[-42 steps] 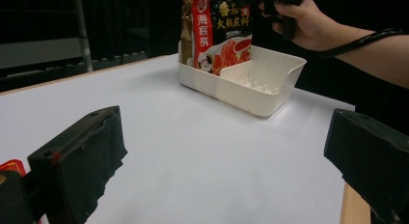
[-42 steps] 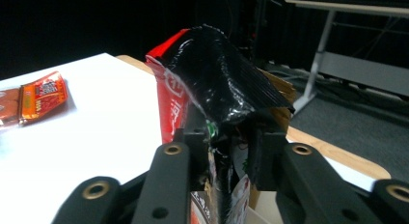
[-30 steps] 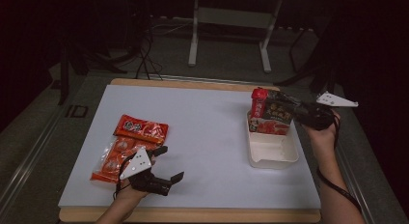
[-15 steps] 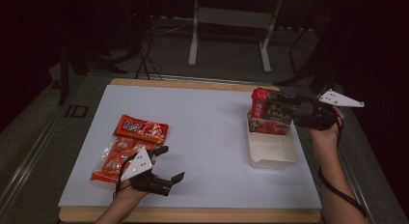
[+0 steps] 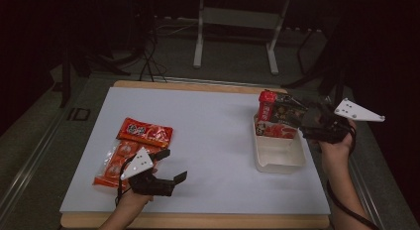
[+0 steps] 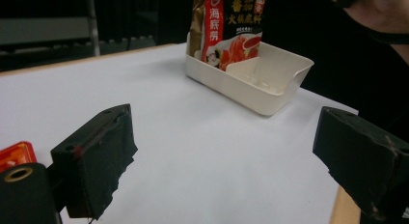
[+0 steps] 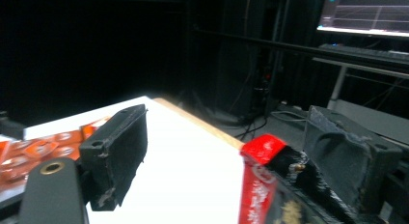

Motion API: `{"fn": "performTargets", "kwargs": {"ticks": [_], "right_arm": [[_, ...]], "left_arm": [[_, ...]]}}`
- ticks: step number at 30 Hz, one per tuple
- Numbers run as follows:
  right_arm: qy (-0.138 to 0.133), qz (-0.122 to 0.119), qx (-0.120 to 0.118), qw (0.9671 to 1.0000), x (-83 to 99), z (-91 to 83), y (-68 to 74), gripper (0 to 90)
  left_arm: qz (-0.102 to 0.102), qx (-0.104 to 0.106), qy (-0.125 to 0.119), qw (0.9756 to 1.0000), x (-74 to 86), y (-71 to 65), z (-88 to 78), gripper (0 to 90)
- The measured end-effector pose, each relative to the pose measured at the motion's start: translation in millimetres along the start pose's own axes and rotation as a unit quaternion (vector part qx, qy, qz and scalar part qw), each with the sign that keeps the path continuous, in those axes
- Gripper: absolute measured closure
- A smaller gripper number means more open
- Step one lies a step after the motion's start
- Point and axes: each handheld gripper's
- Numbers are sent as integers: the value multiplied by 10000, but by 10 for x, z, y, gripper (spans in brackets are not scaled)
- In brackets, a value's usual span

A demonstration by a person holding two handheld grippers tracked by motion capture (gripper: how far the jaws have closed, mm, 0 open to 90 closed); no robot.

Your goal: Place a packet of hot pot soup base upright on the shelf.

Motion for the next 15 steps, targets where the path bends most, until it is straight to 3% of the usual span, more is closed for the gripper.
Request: {"fn": "performTargets", "kwargs": {"ticks": [2, 3, 6, 7, 11, 15], "right_arm": [[113, -47, 11, 9999, -13, -24, 87, 166], [161, -33, -59, 9998, -13, -32, 126, 166], [179, -10, -160, 9997, 3, -56, 250, 122], [166, -27, -98, 9998, 12, -69, 295, 122], [158, -8, -153, 9998, 72, -90, 453, 107], [329, 5, -501, 9982, 175, -80, 609, 108]], "left_arm": [[5, -76, 134, 9999, -21, -2, -13, 81], [115, 48, 131, 9998, -27, -2, -39, 81], [264, -1, 175, 9995, -42, -26, -52, 86], [264, -1, 175, 9995, -42, -26, -52, 86], [547, -26, 267, 9981, -60, -87, -59, 117], [654, 18, 227, 9976, -79, -124, -85, 137]]}}
Point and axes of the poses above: each handheld gripper's, and its own axes: z roughly forward along the jaws, x roughly out of its underside, y roughly to its left, and after that the axes turned 7 degrees about x, right-handed
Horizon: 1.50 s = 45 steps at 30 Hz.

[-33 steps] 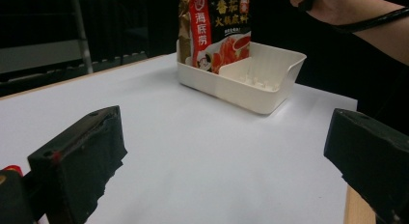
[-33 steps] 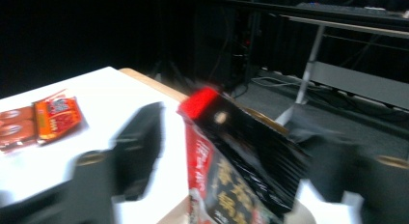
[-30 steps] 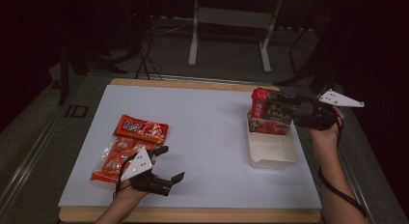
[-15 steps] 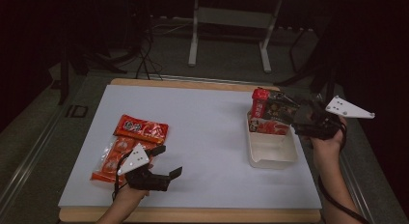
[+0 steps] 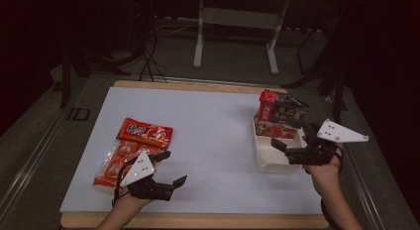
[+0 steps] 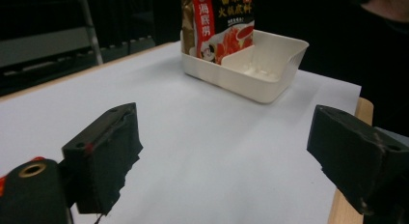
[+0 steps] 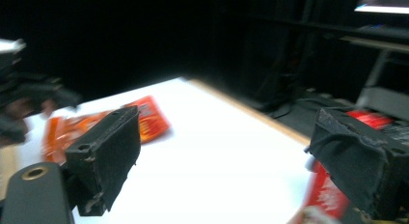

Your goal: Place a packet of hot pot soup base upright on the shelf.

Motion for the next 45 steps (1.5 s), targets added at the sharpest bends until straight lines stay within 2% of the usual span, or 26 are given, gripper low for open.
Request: {"fn": "performTargets", "kwargs": {"ticks": [7, 9, 12, 13, 16, 18, 20, 21, 22, 26, 27, 28, 30, 31, 32, 33, 34, 35, 36, 37, 38, 39, 41, 43, 44, 45], "right_arm": [[22, 196, -351, 9992, 169, 40, 203, 137], [-8, 111, -431, 9990, 194, 34, 249, 147], [12, 175, -375, 9991, 235, 6, 323, 176], [66, 192, -364, 9991, 242, 3, 332, 169], [57, 377, -452, 9983, 274, -23, 346, 134], [51, 470, -456, 9978, 299, -38, 357, 128], [58, 453, -417, 9981, 309, -41, 368, 128], [110, 396, -393, 9984, 324, -39, 392, 128], [89, 371, -419, 9984, 327, -42, 405, 128], [38, 323, -510, 9982, 316, -57, 454, 128], [31, 327, -525, 9981, 311, -61, 465, 127], [18, 310, -560, 9979, 303, -66, 469, 127], [-18, 355, -634, 9974, 293, -73, 469, 128], [-18, 355, -634, 9974, 293, -73, 469, 128], [-2, 432, -658, 9969, 292, -69, 468, 130], [6, 398, -638, 9972, 298, -68, 475, 131], [11, 384, -633, 9973, 308, -65, 486, 132], [28, 401, -669, 9969, 319, -59, 494, 132], [41, 401, -692, 9968, 330, -47, 503, 132], [71, 389, -706, 9967, 337, -36, 515, 133], [99, 380, -742, 9965, 343, -23, 526, 133], [89, 375, -793, 9961, 347, -11, 534, 133], [114, 373, -842, 9957, 345, 6, 552, 134], [117, 340, -839, 9958, 341, 9, 560, 135], [106, 340, -861, 9957, 336, 8, 566, 135], [115, 358, -909, 9951, 330, 8, 566, 136]], "left_arm": [[18, -104, -129, 9999, -34, 11, -105, 235], [45, -182, -185, 9997, -43, 19, -167, 393], [107, -547, -54, 9984, -73, 40, -275, 508], [107, -547, -54, 9984, -73, 40, -275, 563], [51, -761, -8, 9971, -67, 85, -376, 697], [-97, -1044, 103, 9944, -38, 152, -486, 740], [-134, -1137, 176, 9933, -22, 182, -529, 797], [-185, -1281, 235, 9913, -3, 211, -576, 875], [-303, -1518, 390, 9872, 38, 279, -674, 900], [-380, -2014, 740, 9760, 167, 428, -859, 900], [-380, -2014, 740, 9760, 167, 428, -859, 900], [-385, -2270, 958, 9684, 251, 503, -922, 900], [-526, -2432, 1149, 9617, 346, 585, -972, 900], [-526, -2432, 1149, 9617, 346, 585, -972, 900], [-623, -2562, 1428, 9540, 451, 659, -1004, 900], [-623, -2562, 1428, 9540, 451, 659, -1004, 900], [-821, -2689, 1682, 9448, 561, 728, -1028, 900], [-872, -2765, 1759, 9407, 614, 756, -1039, 900], [-872, -2765, 1759, 9407, 614, 756, -1039, 900], [-988, -2861, 1906, 9339, 709, 822, -1046, 900], [-988, -2861, 1906, 9339, 709, 822, -1046, 900], [-954, -2995, 1975, 9285, 749, 846, -1042, 900], [-1125, -3041, 2090, 9226, 854, 948, -1019, 900], [-1182, -2948, 2212, 9221, 890, 987, -998, 900], [-1186, -2973, 2294, 9192, 925, 1011, -973, 900], [-1153, -2938, 2379, 9186, 935, 1028, -964, 900]]}}
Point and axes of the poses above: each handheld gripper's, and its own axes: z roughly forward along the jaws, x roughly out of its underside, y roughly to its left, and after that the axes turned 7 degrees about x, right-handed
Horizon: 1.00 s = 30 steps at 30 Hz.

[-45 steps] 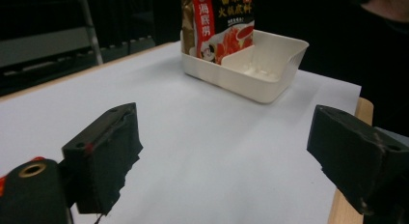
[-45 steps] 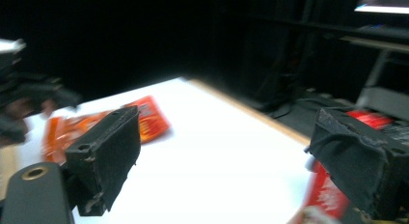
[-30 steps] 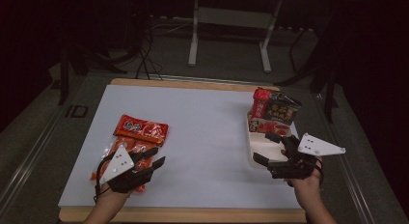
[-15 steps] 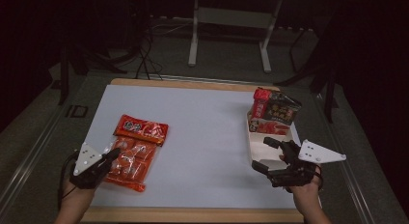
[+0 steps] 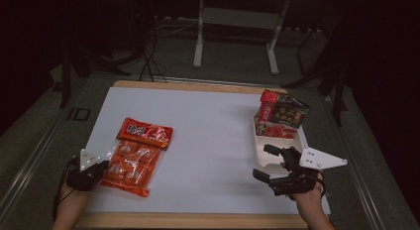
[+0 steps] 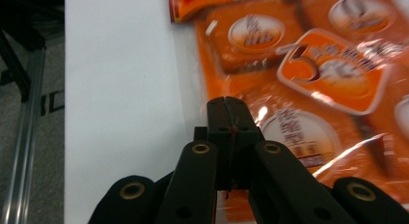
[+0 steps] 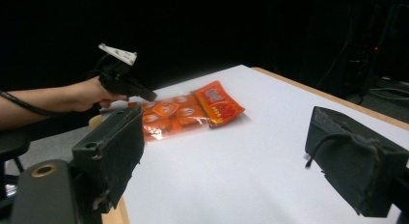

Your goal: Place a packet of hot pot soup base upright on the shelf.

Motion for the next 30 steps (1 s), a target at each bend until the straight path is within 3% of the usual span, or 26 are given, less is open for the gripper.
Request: {"fn": "performTargets", "kwargs": {"ticks": [2, 4, 8, 12, 19, 25, 30], "right_arm": [[-23, -24, 13, 10000, -4, -3, -2, 136], [-6, -8, 21, 10000, -3, -1, -10, 136], [21, 20, 21, 10000, 11, -1, -17, 137], [31, 7, 16, 10000, 10, -3, -11, 137], [18, 21, 28, 10000, 2, 3, -22, 137], [-12, 50, 37, 10000, 2, -18, -39, 137], [-10, 67, 18, 10000, 3, -21, -44, 137]], "left_arm": [[-45, 49, 91, 9999, -7, 29, 20, 900], [93, 58, 168, 9998, -26, 30, 29, 900], [149, 150, 390, 9990, -83, 40, 43, 900], [159, 63, 358, 9992, -77, 3, 46, 900], [401, 190, 333, 9985, -126, -198, 67, 900], [596, 471, 383, 9964, -209, -420, 78, 900], [604, 674, 316, 9954, -245, -568, 79, 900]]}}
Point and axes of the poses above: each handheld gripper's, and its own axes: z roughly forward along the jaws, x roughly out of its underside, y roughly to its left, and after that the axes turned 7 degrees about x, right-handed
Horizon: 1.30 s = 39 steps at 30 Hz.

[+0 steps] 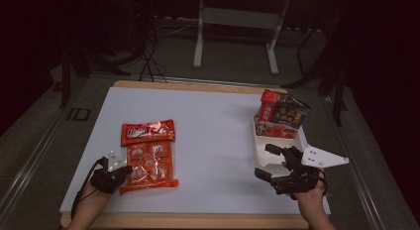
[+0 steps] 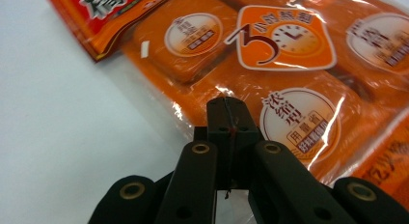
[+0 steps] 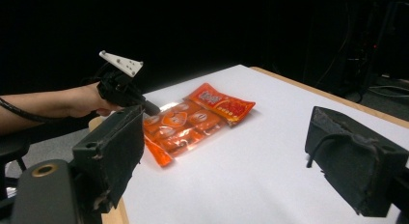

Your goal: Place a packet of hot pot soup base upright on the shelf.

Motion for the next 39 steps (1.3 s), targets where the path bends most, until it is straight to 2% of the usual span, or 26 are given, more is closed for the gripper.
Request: {"fn": "performTargets", "kwargs": {"ticks": [6, 7, 8, 9, 10, 11, 12, 13, 15, 18, 19, 21, 22, 24, 27, 31, 32, 34, 39], "right_arm": [[30, -16, -3, 10000, 0, 6, 6, 137], [33, -19, 0, 10000, 1, 8, 4, 137], [36, -11, -5, 10000, 1, 8, 4, 137], [36, -12, -10, 10000, 1, 7, 6, 137], [36, -12, -10, 10000, 1, 7, 6, 137], [40, -16, -14, 10000, 1, 7, 8, 137], [46, -31, 5, 10000, 0, 4, 12, 137], [51, -39, 0, 10000, 1, 2, 12, 137], [48, -36, 8, 10000, 5, -3, 9, 138], [53, -11, -7, 10000, 7, 0, 2, 138], [57, -18, -20, 10000, 7, 5, 3, 138], [71, -42, -47, 10000, 9, 13, 11, 138], [87, -57, -50, 9999, 10, 16, 17, 138], [97, -62, -76, 9999, 13, 20, 22, 138], [88, -54, -86, 9999, 12, 16, 18, 138], [47, -35, -64, 10000, 6, -8, 7, 138], [43, -41, -53, 10000, 4, -13, 5, 138], [33, -34, -51, 10000, 3, -20, 2, 138], [64, -65, -63, 9999, 6, -10, 17, 138]], "left_arm": [[110, 165, -64, 9998, -61, -167, -13, 900], [85, 279, -126, 9995, -75, -191, -23, 900], [-25, 648, -144, 9978, -97, -216, -18, 900], [78, 740, -132, 9971, -120, -294, 8, 900], [78, 740, -132, 9971, -120, -294, 8, 900], [376, 636, -92, 9972, -170, -411, 20, 900], [370, 720, -110, 9967, -205, -444, 13, 900], [358, 636, -183, 9972, -236, -454, -7, 900], [266, 461, -330, 9980, -281, -386, -56, 900], [5, 72, -442, 9990, -295, -148, -84, 900], [-108, -22, -481, 9988, -294, -59, -74, 900], [-187, -293, -483, 9982, -294, 100, -35, 900], [-272, -338, -480, 9979, -296, 178, -8, 900], [-277, -490, -497, 9972, -304, 289, 53, 900], [-472, -431, -426, 9970, -311, 421, 173, 900], [-569, -405, -146, 9975, -282, 427, 351, 900], [-574, -476, -101, 9972, -282, 421, 362, 900], [-680, -466, -68, 9966, -295, 431, 360, 900], [-644, -590, 45, 9962, -327, 378, 396, 900]]}}
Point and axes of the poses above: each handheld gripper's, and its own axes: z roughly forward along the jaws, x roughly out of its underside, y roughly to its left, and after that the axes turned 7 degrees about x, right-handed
